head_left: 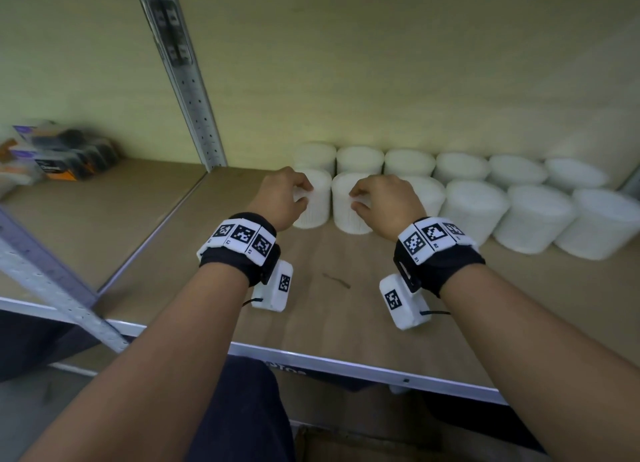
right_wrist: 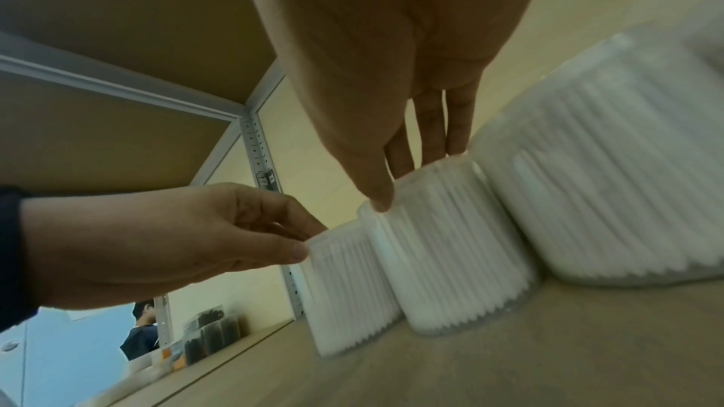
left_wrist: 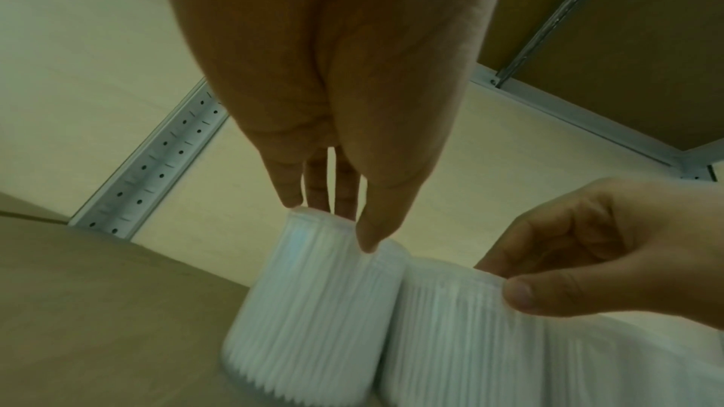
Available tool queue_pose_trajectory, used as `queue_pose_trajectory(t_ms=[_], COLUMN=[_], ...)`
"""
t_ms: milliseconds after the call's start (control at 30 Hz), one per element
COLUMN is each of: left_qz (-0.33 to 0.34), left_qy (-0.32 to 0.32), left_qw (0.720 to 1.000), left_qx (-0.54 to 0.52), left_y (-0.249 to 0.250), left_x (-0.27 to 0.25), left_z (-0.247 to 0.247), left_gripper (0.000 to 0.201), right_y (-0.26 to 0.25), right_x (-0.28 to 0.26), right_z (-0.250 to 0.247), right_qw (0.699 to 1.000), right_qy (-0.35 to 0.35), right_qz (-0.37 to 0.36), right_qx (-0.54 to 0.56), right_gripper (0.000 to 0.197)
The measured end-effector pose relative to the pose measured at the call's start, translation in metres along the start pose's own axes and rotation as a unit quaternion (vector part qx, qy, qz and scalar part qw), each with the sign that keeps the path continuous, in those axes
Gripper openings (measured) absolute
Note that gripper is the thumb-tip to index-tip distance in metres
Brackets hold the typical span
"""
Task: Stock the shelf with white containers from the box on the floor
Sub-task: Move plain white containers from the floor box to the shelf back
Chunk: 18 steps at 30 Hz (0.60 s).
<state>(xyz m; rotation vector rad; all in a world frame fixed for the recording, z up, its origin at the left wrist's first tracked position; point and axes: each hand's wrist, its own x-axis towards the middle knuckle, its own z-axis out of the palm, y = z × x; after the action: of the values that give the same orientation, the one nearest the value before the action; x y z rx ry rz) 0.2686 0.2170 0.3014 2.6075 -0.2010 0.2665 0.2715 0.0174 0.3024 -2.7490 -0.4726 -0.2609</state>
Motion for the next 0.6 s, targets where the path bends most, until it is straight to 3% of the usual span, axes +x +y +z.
queue_pose_trajectory(t_ms=[200, 600], left_qz=[-0.001, 0.109], left_qy=[-0.014, -0.030], left_qw=[1.000, 0.992], left_qx=[0.013, -0.046], left_y=[0.020, 0.148], left_x=[-0.001, 0.015], left_z=[0.000, 0.049], left_gripper=[0.047, 0.047], right_y=[0.007, 0.115], right_x=[-0.008, -0.050], right_z=[-0.014, -0.103], right_qw=[0.997, 0.986], right_qy=[-0.003, 0.032], right_qz=[0.031, 0.155], right_qx=[0.077, 0.059], right_gripper=[0.038, 0.032])
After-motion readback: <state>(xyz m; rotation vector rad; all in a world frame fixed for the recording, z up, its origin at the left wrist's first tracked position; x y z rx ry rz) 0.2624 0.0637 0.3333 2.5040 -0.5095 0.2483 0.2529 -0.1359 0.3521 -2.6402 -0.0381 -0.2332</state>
